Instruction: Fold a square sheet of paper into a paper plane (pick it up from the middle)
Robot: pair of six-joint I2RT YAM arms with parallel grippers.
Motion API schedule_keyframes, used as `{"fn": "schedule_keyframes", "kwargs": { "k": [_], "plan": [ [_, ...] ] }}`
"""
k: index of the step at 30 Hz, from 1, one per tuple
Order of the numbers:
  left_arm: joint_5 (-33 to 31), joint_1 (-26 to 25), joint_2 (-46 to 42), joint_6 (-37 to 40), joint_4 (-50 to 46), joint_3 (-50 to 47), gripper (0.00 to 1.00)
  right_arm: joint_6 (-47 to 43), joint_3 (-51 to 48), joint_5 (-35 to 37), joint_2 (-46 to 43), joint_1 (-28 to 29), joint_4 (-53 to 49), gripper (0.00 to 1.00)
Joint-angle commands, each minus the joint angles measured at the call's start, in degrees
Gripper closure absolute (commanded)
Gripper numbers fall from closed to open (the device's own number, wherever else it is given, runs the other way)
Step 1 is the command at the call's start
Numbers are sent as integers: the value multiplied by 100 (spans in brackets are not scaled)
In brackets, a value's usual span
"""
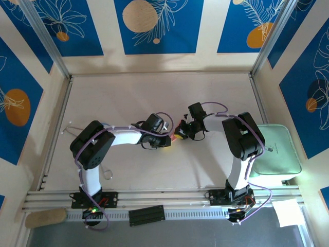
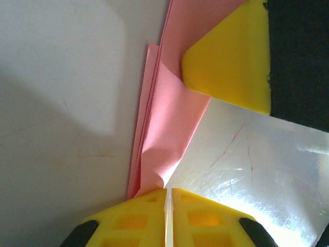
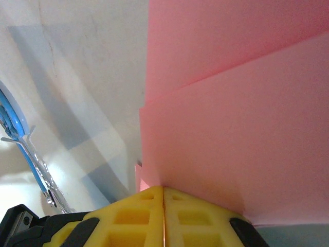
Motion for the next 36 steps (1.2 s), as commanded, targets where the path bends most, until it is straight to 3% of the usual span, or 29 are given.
{"fn": "schedule_keyframes", "kwargs": {
  "k": [1,11,16,31,36],
  "plan": [
    [-12,2,131,-68,-147,-203,88,-82,-94,519,321,13,-535,90],
    [388,25,-491,-435,307,-927,88,-108,-29,534,355,18,-667,91],
    [302,63,-832,-359,233,-427,87,-108,-29,446,307,38,-641,90],
    [-215,89,122,-372,328,33,92,-68,-47,340,305,67,-568,91],
    [1,82,216,-377,301,-186,93,-64,-55,366,309,59,-586,91]
  ]
}}
